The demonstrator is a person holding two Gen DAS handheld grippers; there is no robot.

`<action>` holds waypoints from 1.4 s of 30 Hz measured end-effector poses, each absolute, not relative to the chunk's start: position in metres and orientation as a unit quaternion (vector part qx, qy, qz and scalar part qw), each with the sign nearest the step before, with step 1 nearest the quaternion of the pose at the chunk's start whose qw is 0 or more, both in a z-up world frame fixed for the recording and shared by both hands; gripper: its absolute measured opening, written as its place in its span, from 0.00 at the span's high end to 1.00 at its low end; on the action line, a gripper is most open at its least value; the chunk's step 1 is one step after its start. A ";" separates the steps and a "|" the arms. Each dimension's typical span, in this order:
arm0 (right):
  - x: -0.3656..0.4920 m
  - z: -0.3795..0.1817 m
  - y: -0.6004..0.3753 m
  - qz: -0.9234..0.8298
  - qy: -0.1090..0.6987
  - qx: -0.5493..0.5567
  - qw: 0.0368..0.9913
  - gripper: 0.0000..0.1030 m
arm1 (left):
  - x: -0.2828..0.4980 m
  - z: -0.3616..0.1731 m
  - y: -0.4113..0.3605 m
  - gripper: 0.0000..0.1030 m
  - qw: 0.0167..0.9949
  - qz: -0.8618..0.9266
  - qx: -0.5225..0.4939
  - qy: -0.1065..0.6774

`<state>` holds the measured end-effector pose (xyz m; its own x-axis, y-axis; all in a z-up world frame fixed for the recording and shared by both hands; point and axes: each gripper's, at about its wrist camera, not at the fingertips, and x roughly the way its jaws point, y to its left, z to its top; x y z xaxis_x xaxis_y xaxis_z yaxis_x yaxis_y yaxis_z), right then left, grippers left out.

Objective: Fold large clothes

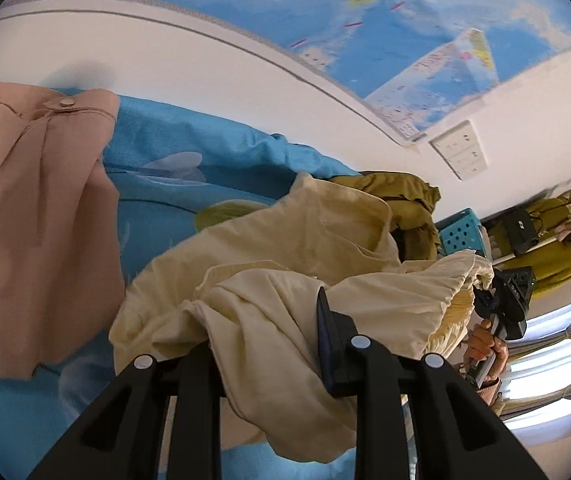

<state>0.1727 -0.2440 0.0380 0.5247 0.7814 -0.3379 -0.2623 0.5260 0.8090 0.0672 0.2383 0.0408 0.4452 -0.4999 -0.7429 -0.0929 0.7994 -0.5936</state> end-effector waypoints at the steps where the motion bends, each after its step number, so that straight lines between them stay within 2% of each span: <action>1: 0.177 0.035 -0.243 0.326 0.365 0.360 0.794 0.83 | 0.072 0.038 0.239 0.78 0.797 -0.124 -0.291 0.514; 8: 0.205 0.020 -0.234 0.301 0.392 0.353 0.795 0.81 | 0.099 0.021 0.241 0.78 0.793 -0.107 -0.287 0.527; 11: 0.216 0.014 -0.230 0.286 0.407 0.354 0.792 0.74 | 0.110 0.010 0.241 0.78 0.790 -0.095 -0.284 0.535; 13: 0.218 0.014 -0.228 0.283 0.409 0.347 0.795 0.67 | 0.114 0.004 0.242 0.78 0.787 -0.089 -0.285 0.540; 14: 0.217 0.016 -0.226 0.283 0.409 0.338 0.799 0.55 | 0.117 0.000 0.242 0.78 0.786 -0.087 -0.284 0.543; 15: 0.215 0.019 -0.225 0.280 0.405 0.332 0.805 0.26 | 0.120 -0.003 0.242 0.78 0.784 -0.085 -0.283 0.546; 16: 0.212 0.024 -0.226 0.276 0.397 0.328 0.812 0.12 | 0.122 -0.006 0.242 0.78 0.782 -0.085 -0.286 0.548; 17: 0.206 0.031 -0.228 0.274 0.379 0.321 0.823 0.04 | 0.125 -0.009 0.242 0.77 0.779 -0.085 -0.288 0.550; 22: 0.167 0.061 -0.209 0.304 0.335 0.236 0.860 0.04 | 0.133 -0.020 0.247 0.77 0.768 -0.083 -0.301 0.559; 24: 0.145 0.063 -0.172 0.328 0.341 0.135 0.871 0.04 | 0.135 -0.023 0.248 0.76 0.765 -0.085 -0.307 0.560; 28: 0.134 0.032 -0.105 0.309 0.374 -0.021 0.874 0.06 | 0.131 -0.018 0.249 0.72 0.764 -0.096 -0.320 0.552; 29: 0.137 0.022 -0.095 0.308 0.385 -0.039 0.869 0.18 | 0.127 -0.012 0.248 0.69 0.768 -0.104 -0.324 0.542; 30: 0.142 0.012 -0.087 0.305 0.395 -0.048 0.865 0.36 | 0.122 -0.008 0.247 0.66 0.772 -0.111 -0.328 0.533; 31: 0.146 0.006 -0.084 0.298 0.401 -0.053 0.865 0.45 | 0.117 -0.002 0.247 0.61 0.777 -0.120 -0.330 0.522; 32: 0.149 0.002 -0.082 0.290 0.402 -0.059 0.867 0.62 | 0.108 0.006 0.247 0.59 0.783 -0.132 -0.335 0.507; 33: 0.151 0.001 -0.083 0.287 0.397 -0.060 0.870 0.69 | 0.101 0.013 0.247 0.57 0.786 -0.144 -0.340 0.495; 36: 0.157 0.009 -0.096 0.294 0.393 -0.019 0.871 0.80 | 0.081 0.028 0.244 0.49 0.797 -0.176 -0.349 0.460; 38: 0.158 0.020 -0.101 0.295 0.381 -0.010 0.876 0.82 | 0.070 0.038 0.238 0.38 0.811 -0.193 -0.338 0.438; 42: 0.161 0.038 -0.105 0.295 0.364 0.010 0.883 0.84 | 0.056 0.054 0.222 0.30 0.842 -0.190 -0.299 0.408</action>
<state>0.1612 -0.1053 0.0380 0.5608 0.5295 -0.6365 -0.5146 0.8252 0.2331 0.0556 0.2218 0.0539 0.5955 -0.5639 -0.5722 0.0762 0.7487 -0.6585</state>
